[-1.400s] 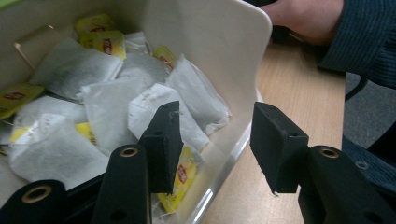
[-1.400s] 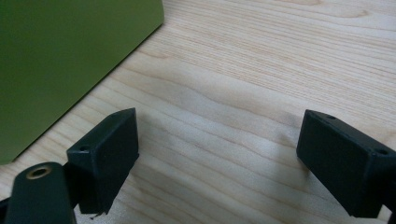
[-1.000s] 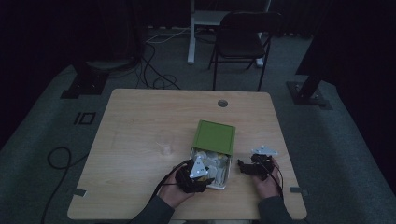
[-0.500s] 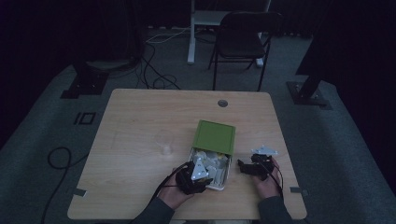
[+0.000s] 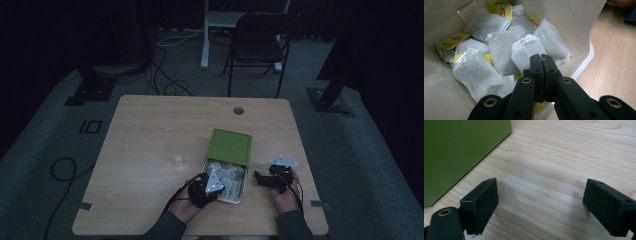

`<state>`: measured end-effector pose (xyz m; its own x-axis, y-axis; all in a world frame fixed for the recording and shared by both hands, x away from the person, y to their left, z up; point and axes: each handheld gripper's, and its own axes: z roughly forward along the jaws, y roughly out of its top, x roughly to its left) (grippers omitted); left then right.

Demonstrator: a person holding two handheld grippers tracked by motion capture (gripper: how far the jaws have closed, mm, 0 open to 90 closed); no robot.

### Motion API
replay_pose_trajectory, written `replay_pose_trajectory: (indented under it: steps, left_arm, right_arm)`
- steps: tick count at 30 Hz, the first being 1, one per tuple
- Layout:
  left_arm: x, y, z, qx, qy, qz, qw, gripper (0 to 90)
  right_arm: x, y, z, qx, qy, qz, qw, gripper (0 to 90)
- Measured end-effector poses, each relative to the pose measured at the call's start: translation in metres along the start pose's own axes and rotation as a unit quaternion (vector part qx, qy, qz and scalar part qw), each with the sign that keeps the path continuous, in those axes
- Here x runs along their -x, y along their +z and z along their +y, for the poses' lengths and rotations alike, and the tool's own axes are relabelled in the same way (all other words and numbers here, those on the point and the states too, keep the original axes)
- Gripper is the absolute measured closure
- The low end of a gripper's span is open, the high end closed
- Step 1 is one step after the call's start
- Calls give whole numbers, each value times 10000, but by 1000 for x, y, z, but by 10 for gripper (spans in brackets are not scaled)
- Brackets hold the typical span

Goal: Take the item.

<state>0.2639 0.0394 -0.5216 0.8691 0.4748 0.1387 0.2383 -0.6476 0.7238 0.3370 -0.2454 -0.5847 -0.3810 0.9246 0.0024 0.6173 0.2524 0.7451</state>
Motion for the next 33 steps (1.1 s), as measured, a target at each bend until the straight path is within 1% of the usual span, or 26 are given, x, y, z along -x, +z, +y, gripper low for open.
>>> replay_pose_trajectory:
  steps: [7, 10, 14, 18, 20, 21, 24, 27, 30, 33]
  left_arm:
    - [0, -5, 2, 106, -12, -97, 9999, 900]
    - [0, -10, 4, 176, -58, -183, 9997, 900]
    - [-1, -13, 5, 190, -40, -241, 9995, 900]
    - [-2, -17, 5, 255, -111, -339, 9990, 900]
    - [-2, -17, 5, 255, -111, -339, 9990, 900]
    - [-2, -21, 5, 301, -154, -407, 9986, 900]
    - [-1, -26, 6, 322, -145, -414, 9985, 900]
    - [1, -30, 6, 353, -186, -446, 9982, 900]
    - [2, -33, 5, 313, -172, -438, 9984, 900]
    - [3, -35, 5, 231, -187, -385, 9988, 900]
  right_arm:
    - [0, 0, 0, -1, -1, -1, 10000, 126]
    - [0, 0, 0, 0, -1, 0, 10000, 126]
    - [0, 0, 0, -1, 1, 1, 10000, 126]
    - [0, 0, 0, -1, 2, 2, 10000, 126]
    - [0, 0, 0, 0, 1, -1, 10000, 126]
    - [0, 0, 0, 0, 1, -1, 10000, 126]
    - [0, 0, 0, -2, 3, 0, 10000, 126]
    - [0, 0, 0, -1, 1, 0, 10000, 126]
    - [0, 0, 0, 0, 2, 0, 10000, 126]
    - [0, 0, 0, 0, 1, 0, 10000, 126]
